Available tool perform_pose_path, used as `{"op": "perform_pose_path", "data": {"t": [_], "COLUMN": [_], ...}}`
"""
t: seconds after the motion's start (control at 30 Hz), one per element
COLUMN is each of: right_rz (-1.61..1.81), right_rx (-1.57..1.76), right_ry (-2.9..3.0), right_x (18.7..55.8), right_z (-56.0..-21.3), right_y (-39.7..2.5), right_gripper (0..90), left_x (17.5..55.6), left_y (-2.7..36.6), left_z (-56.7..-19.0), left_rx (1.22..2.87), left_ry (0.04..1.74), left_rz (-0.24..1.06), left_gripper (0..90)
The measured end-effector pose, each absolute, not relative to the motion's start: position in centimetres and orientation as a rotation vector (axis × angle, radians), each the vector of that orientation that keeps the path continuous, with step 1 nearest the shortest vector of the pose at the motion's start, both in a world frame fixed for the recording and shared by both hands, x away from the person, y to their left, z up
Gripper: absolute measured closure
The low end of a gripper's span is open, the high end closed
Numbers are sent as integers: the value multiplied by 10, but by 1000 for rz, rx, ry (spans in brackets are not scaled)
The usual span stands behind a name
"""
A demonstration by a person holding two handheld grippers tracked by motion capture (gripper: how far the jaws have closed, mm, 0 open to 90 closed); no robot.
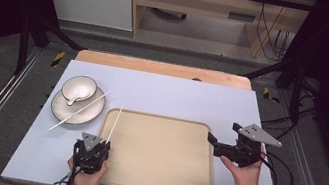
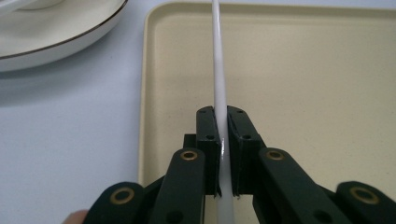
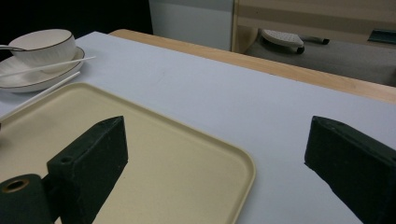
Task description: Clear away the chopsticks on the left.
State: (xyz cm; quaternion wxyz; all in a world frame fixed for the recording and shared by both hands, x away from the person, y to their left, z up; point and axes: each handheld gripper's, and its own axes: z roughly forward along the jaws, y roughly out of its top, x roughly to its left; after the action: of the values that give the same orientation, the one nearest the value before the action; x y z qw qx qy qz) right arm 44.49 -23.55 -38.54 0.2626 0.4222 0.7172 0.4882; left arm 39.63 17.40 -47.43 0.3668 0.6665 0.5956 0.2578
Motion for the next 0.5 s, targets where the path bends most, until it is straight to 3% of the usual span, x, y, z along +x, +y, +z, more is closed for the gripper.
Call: {"op": "perform_pose_path", "data": {"t": [0.5], "right_rz": [1312], "right_rx": [1144], "right_ry": [1951], "right_x": [446], "right_z": [-388], "right_y": [-233], "right_gripper": [64], "left_x": [400], "left_y": [173], "left_z": [-483], "left_rx": [1730], "left_ry": [1576], "left_rz": [670], "left_gripper": [839]}}
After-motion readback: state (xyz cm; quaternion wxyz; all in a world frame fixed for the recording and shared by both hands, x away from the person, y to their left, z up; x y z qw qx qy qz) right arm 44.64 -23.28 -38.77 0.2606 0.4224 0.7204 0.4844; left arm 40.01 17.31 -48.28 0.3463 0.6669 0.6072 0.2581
